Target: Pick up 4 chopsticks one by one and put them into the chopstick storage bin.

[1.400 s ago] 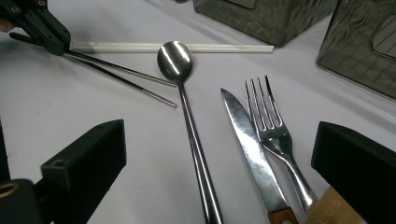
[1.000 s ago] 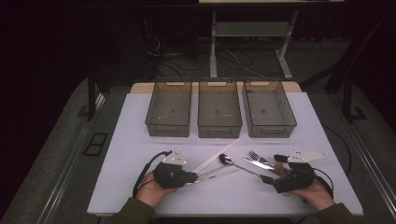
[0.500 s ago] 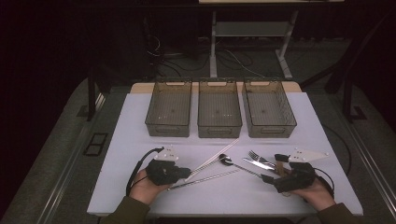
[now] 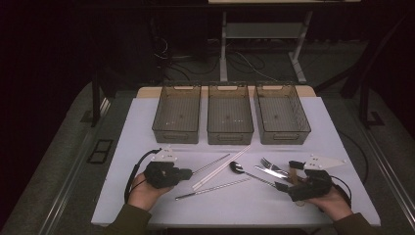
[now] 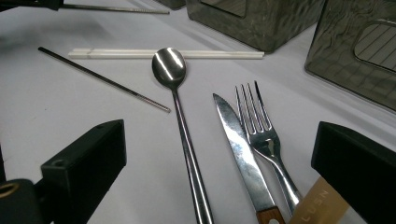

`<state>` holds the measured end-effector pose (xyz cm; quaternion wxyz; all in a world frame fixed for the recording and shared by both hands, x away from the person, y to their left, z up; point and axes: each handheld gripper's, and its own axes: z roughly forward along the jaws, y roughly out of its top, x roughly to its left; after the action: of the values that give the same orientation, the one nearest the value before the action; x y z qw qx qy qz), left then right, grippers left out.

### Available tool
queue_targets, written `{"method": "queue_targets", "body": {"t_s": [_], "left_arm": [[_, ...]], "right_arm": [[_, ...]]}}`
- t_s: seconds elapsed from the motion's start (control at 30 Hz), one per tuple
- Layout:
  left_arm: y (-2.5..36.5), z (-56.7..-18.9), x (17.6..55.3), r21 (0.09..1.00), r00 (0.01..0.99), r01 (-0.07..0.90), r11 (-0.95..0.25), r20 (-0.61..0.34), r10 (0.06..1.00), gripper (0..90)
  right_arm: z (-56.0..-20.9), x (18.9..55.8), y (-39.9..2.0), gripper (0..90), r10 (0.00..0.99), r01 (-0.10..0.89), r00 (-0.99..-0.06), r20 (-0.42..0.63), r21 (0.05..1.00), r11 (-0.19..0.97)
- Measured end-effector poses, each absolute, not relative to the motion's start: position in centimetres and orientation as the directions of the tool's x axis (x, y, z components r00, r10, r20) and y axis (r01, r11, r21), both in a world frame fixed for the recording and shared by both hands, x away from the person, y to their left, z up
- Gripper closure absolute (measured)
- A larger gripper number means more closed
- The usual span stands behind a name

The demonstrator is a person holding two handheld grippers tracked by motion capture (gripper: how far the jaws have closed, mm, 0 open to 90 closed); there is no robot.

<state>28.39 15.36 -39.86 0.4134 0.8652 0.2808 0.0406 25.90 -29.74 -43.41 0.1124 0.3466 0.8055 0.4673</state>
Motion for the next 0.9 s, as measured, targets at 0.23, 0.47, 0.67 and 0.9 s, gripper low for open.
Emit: {"method": "queue_targets", "body": {"t_s": [0.23,0.47,0.67,0.9], "left_arm": [[16.5,-39.1,29.3,0.752,0.819,0.467,-0.466,-0.169,0.548,84.4],[16.8,-38.1,29.9,0.77,0.814,0.458,-0.444,-0.164,0.557,84.4],[17.0,-37.7,30.7,0.78,0.808,0.454,-0.43,-0.159,0.567,84.4],[17.2,-37.1,31.8,0.791,0.797,0.453,-0.41,-0.154,0.584,84.4]], "right_arm": [[-43.5,25.9,-29.7,3.2,0.665,0.456,-0.734,0.142,0.828,0.326],[-43.5,26.0,-29.7,3.2,0.667,0.458,-0.731,0.143,0.827,0.325],[-43.5,26.0,-29.8,3.2,0.668,0.459,-0.73,0.145,0.828,0.322],[-43.5,26.0,-29.8,3.2,0.67,0.461,-0.728,0.147,0.828,0.32]]}}
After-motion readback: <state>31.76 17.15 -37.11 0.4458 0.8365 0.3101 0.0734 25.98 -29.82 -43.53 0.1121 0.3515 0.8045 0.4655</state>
